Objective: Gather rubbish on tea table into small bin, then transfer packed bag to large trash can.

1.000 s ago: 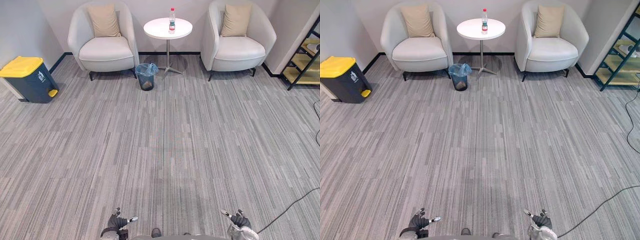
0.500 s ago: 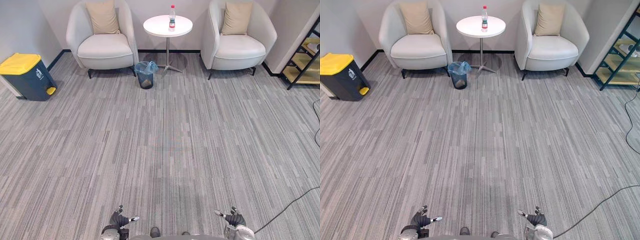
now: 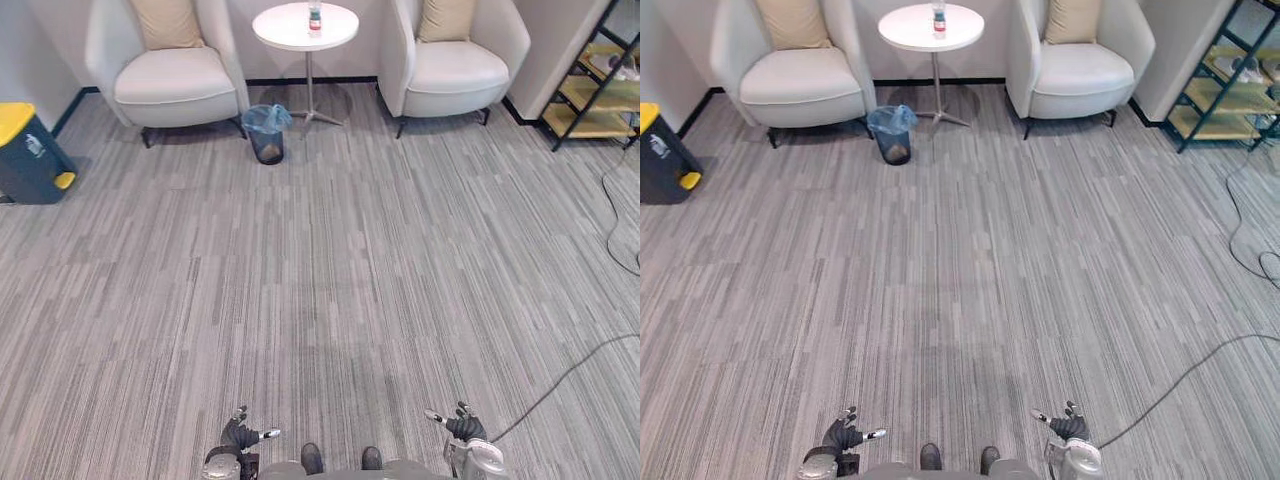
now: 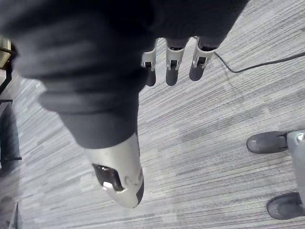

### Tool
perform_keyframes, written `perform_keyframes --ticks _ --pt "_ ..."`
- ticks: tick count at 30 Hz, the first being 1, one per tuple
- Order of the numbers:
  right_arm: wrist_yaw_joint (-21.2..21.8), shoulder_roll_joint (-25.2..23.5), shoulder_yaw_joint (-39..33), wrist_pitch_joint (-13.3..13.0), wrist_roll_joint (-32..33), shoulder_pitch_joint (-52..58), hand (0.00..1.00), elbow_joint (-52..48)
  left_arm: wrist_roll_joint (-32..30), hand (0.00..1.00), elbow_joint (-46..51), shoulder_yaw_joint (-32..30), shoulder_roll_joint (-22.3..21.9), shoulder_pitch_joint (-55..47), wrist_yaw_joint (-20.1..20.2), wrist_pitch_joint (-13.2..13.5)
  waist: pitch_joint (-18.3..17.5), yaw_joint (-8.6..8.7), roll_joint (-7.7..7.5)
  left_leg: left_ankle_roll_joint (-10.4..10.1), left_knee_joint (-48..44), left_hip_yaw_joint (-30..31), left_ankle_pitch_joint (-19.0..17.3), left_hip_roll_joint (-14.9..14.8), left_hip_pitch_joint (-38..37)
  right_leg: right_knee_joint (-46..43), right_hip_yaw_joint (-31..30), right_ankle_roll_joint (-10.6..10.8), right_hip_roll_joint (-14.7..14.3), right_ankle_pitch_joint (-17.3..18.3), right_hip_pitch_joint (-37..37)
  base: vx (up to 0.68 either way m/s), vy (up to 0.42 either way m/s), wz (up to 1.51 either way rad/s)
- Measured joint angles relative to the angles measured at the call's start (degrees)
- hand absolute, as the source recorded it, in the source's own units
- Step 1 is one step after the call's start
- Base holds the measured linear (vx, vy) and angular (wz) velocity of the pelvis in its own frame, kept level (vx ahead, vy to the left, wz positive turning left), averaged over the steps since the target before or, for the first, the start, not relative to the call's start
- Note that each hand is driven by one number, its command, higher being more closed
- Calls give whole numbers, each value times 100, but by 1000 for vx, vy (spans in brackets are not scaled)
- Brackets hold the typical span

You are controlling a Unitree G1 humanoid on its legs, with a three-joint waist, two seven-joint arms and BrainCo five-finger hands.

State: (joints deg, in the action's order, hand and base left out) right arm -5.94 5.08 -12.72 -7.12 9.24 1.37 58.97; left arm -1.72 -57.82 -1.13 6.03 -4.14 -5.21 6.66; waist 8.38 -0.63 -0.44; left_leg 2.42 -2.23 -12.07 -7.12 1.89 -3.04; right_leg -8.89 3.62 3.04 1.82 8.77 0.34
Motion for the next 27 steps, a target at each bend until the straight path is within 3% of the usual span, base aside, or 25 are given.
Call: perform_keyframes --ticks 2,5,6,8,10,12,13,14,17,18,20,21,23,25,27 --pt "0 0 -34 30 137 31 0 -4 9 0 -2 71 -3 27 -4 -1 56 -1 59 98 -297 -32 -264 -23 11 -1218 100 268 103 269 -461 100 67 -10" --pt "5 -28 -22 69 223 30 0 -8 55 0 0 93 46 42 -9 -4 170 -2 53 185 -374 2 -455 6 -344 -3081 440 314 411 423 -1195 178 67 5" --pt "5 -24 -17 80 228 28 0 -8 84 0 0 93 59 45 -11 -7 209 0 95 167 -362 18 -491 4 -419 -3186 562 324 469 501 -1259 265 38 15" --pt "4 -13 17 83 247 -26 0 -11 109 0 -1 86 108 68 -17 -14 238 16 97 95 -231 114 -548 -86 -641 -2916 881 250 556 584 -1509 280 -7 19" --pt "4 15 26 83 247 -138 0 -14 117 0 -1 73 141 71 -25 -17 276 59 153 -49 -184 183 -627 -303 -739 -2168 1020 166 412 499 -1759 296 -82 22" --pt "2 24 28 83 247 -197 0 -25 132 0 -2 90 150 75 -27 -18 291 129 146 -217 -187 274 -693 -400 -808 -1339 982 54 279 12 -1845 339 -144 28" --pt "0 31 30 82 247 -175 0 -34 135 0 -4 96 175 84 -26 -16 277 150 24 -387 -185 356 -796 -364 -916 -838 788 -101 291 -614 -1842 323 -176 33" --pt "-1 53 28 83 247 -147 0 -29 134 0 -18 91 202 108 -27 -16 299 160 -36 -477 -185 419 -857 -373 -1013 -925 725 -335 307 -989 -1835 417 -235 27" --pt "1 173 21 84 246 -203 0 -89 136 0 -61 69 -78 295 -29 -5 345 179 175 -588 -929 549 -873 -744 -761 -1287 998 -596 146 -441 -1779 392 -296 23" --pt "3 154 22 85 247 -189 0 -89 137 0 -61 46 -179 307 -26 3 355 210 245 -674 -2043 694 -862 -959 -391 -1108 1121 -691 11 -323 -1429 437 -356 29" --pt "2 130 34 88 254 -110 0 -119 137 0 -61 -26 -256 272 -23 2 366 254 284 -839 -3326 755 -573 -1198 15 -820 1243 -751 -140 -260 -957 303 -206 24" --pt "0 104 67 82 276 -68 0 -184 143 0 -56 -130 -316 237 -20 1 390 233 307 -810 -4301 743 -350 -1404 335 -595 1271 -817 -261 -217 -573 352 -211 9" --pt "-6 79 202 64 381 24 0 -243 215 0 155 -184 -301 192 -21 5 408 109 272 -735 -5699 423 -402 -1808 1022 -141 1213 -905 -426 -151 156 350 -197 -9" --pt "-10 27 194 63 429 0 0 -263 219 0 320 -185 -316 201 -24 16 444 6 232 -689 -5677 242 -447 -1785 1543 170 1139 -890 -408 -160 491 271 -103 -14" --pt "-17 67 183 73 448 -53 0 -214 219 0 347 -184 -318 206 -34 18 465 -50 239 -598 -5008 39 -508 -1632 1889 361 1061 -870 -346 -172 718 271 -4 -17"
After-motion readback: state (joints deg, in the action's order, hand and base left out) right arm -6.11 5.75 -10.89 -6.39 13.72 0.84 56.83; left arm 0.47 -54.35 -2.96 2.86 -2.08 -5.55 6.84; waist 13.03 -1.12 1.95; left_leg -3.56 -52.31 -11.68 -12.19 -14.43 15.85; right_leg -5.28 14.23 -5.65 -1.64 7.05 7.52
